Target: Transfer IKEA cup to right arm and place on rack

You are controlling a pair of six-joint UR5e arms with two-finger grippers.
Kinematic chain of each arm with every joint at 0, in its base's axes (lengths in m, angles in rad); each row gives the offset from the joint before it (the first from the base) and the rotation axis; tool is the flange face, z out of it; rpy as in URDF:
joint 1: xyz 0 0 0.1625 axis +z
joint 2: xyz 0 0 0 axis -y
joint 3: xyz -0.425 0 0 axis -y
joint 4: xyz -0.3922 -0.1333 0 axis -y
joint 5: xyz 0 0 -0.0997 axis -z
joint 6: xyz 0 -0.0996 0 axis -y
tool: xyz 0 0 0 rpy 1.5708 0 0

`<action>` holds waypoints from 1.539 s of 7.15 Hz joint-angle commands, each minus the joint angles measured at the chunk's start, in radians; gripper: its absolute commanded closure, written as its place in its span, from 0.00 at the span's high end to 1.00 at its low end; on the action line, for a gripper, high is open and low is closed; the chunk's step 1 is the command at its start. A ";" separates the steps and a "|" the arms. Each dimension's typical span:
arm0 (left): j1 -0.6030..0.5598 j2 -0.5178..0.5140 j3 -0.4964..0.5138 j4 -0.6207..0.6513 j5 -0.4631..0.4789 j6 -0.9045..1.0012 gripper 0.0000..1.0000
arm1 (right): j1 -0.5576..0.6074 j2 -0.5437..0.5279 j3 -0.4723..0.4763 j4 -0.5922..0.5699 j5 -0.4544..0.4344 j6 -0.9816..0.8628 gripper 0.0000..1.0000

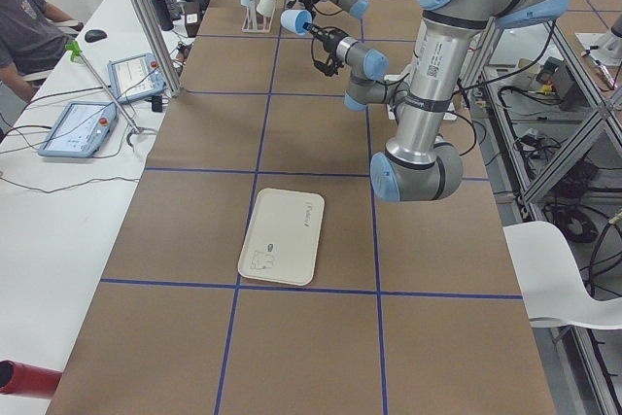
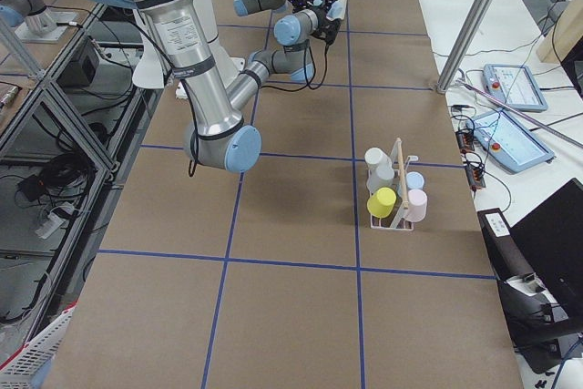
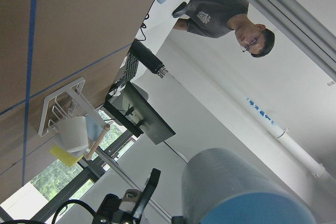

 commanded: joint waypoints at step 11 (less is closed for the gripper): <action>0.031 -0.028 0.009 0.001 0.002 0.050 0.86 | -0.002 0.007 -0.009 0.009 -0.002 0.018 0.01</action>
